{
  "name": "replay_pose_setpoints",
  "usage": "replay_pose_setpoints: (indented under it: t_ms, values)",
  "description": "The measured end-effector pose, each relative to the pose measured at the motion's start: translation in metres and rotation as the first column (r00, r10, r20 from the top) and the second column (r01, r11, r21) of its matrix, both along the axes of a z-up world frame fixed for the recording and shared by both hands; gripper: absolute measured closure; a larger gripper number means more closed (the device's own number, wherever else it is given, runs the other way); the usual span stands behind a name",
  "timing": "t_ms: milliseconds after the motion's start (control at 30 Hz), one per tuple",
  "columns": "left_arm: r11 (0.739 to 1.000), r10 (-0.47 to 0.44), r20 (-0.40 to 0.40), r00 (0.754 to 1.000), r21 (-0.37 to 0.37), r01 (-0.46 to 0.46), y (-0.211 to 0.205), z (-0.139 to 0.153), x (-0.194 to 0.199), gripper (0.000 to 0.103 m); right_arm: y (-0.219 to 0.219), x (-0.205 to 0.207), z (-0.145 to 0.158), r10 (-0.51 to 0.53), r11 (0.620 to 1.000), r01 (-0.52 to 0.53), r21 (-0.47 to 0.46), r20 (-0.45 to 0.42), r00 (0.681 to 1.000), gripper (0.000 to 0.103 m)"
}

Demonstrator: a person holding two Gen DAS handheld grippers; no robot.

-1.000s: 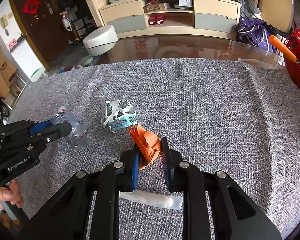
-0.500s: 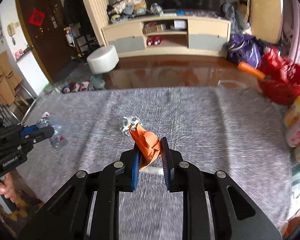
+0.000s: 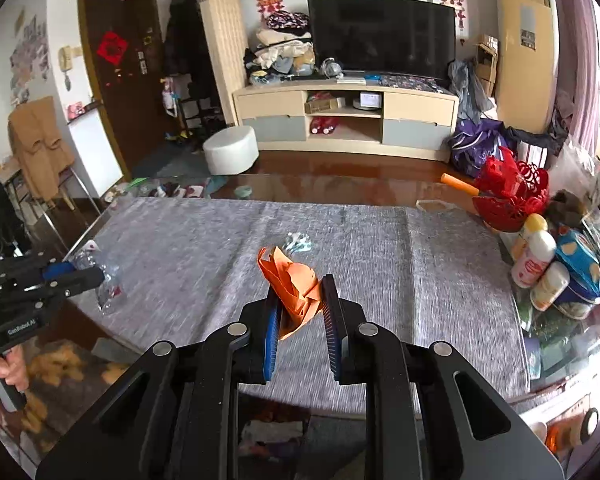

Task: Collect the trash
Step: 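Lower both tools to the bin and open them to drop the items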

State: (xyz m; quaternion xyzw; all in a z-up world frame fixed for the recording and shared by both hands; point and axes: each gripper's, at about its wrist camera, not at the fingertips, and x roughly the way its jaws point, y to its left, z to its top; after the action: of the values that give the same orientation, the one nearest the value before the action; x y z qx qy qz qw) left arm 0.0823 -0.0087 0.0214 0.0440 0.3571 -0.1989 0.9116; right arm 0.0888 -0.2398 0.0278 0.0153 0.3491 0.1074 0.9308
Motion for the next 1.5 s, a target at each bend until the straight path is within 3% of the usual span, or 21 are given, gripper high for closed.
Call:
replay_pose_setpoints:
  t_ms: [233, 633, 933, 1100, 1267, 1500]
  values:
    - [1.0, 0.016, -0.019, 1.0, -0.006, -0.017, 0.007, -0.023, -0.044, 0.084, 0.005, -0.043, -0.02, 0.016, 0.999, -0.015, 0.035, -0.029, 0.999, 0.082]
    - [0.998, 0.048, -0.145, 0.988, -0.04, -0.055, 0.005, -0.116, -0.068, 0.084, 0.024, -0.062, -0.12, 0.024, 0.995, -0.005, 0.102, -0.189, 0.982, 0.082]
    - [0.994, 0.054, -0.288, 0.956, -0.071, -0.078, -0.004, -0.199, -0.062, 0.084, 0.04, -0.055, -0.198, 0.032, 0.992, 0.007, 0.122, -0.314, 0.949, 0.08]
    - [0.997, 0.04, -0.356, 0.934, -0.044, -0.06, -0.01, -0.237, -0.059, 0.084, 0.038, -0.051, -0.234, 0.054, 0.988, 0.006, 0.157, -0.372, 0.927, 0.08]
    - [0.999, 0.024, -0.403, 0.915, -0.03, -0.04, -0.016, -0.259, -0.055, 0.084, 0.033, -0.048, -0.257, 0.047, 0.986, 0.027, 0.165, -0.428, 0.903, 0.08]
    - [1.0, 0.009, -0.444, 0.896, -0.012, -0.016, -0.022, -0.276, -0.054, 0.084, 0.043, -0.044, -0.268, 0.056, 0.992, 0.003, 0.129, -0.449, 0.892, 0.079]
